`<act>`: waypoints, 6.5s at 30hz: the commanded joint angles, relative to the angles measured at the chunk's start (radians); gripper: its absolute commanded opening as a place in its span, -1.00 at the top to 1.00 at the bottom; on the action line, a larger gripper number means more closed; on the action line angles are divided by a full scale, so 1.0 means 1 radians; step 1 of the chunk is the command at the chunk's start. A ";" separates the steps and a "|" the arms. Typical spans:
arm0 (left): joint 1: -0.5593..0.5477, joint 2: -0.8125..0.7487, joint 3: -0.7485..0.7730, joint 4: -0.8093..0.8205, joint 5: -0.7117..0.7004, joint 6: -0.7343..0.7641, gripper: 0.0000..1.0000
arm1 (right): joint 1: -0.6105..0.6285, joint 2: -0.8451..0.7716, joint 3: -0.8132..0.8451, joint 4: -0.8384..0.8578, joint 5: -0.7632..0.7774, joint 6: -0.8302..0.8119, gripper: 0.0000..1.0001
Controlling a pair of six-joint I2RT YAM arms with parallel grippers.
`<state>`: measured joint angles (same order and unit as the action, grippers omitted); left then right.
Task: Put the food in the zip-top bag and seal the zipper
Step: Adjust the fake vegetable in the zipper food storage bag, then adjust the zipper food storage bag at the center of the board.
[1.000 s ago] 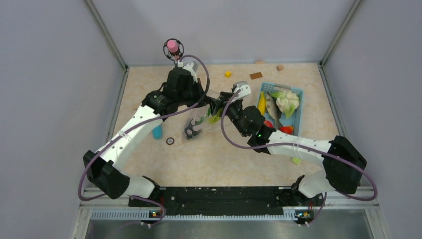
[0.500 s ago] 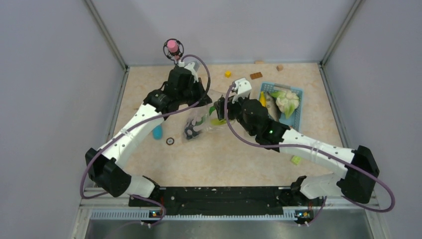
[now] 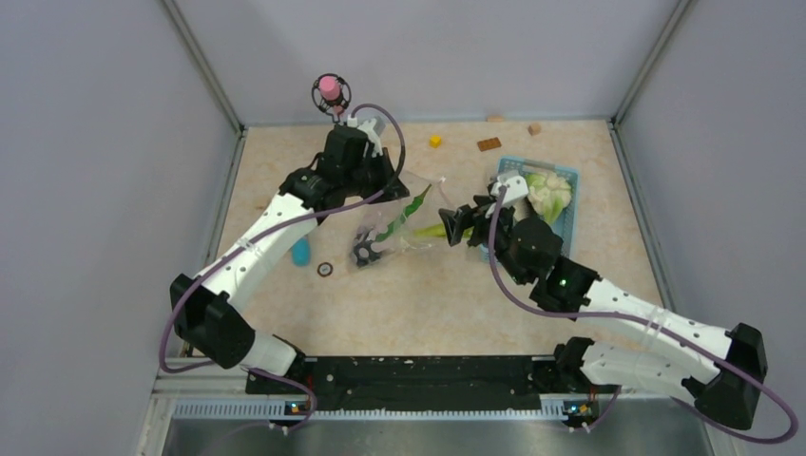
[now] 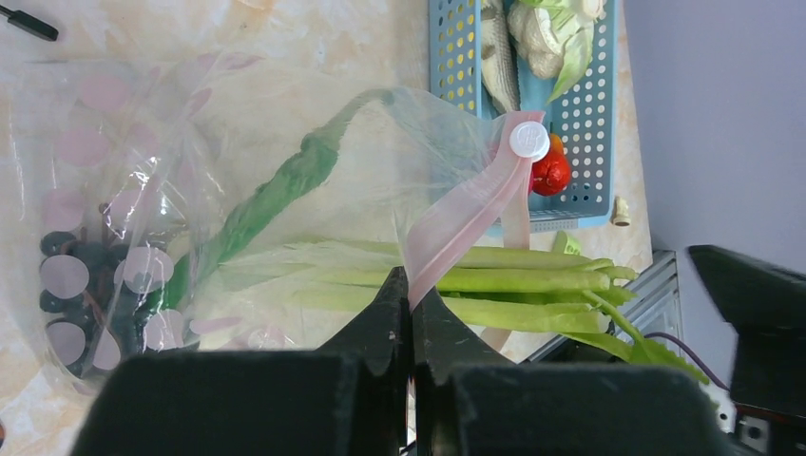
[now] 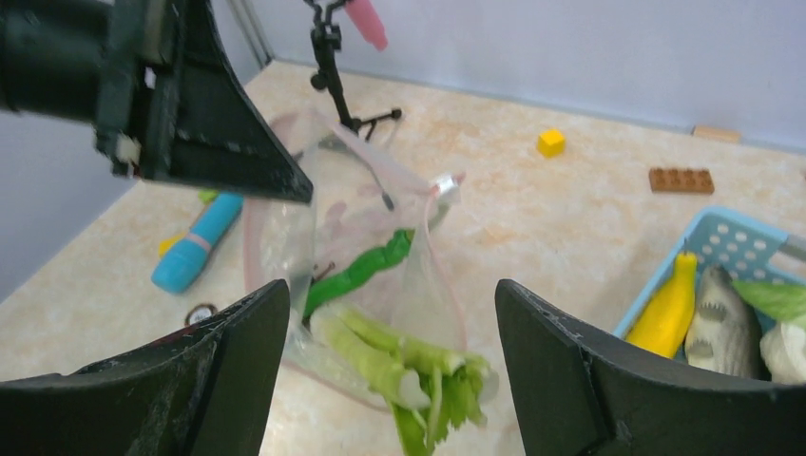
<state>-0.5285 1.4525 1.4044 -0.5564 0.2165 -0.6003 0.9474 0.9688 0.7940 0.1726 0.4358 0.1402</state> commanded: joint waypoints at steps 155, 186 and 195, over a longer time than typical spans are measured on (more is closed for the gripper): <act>-0.036 -0.143 -0.084 0.135 0.067 0.069 1.00 | -0.185 0.107 -0.064 -0.203 -0.089 0.554 -0.35; -0.036 -0.141 -0.097 0.133 0.062 0.066 1.00 | -0.197 0.223 -0.116 -0.022 -0.215 0.673 0.33; -0.036 -0.127 -0.072 0.112 0.034 0.072 1.00 | -0.197 0.186 -0.046 0.014 -0.275 0.547 1.00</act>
<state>-0.5629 1.3418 1.2995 -0.4732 0.2802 -0.5293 0.7563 1.1973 0.6693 0.1505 0.1940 0.7795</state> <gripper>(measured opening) 0.015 0.008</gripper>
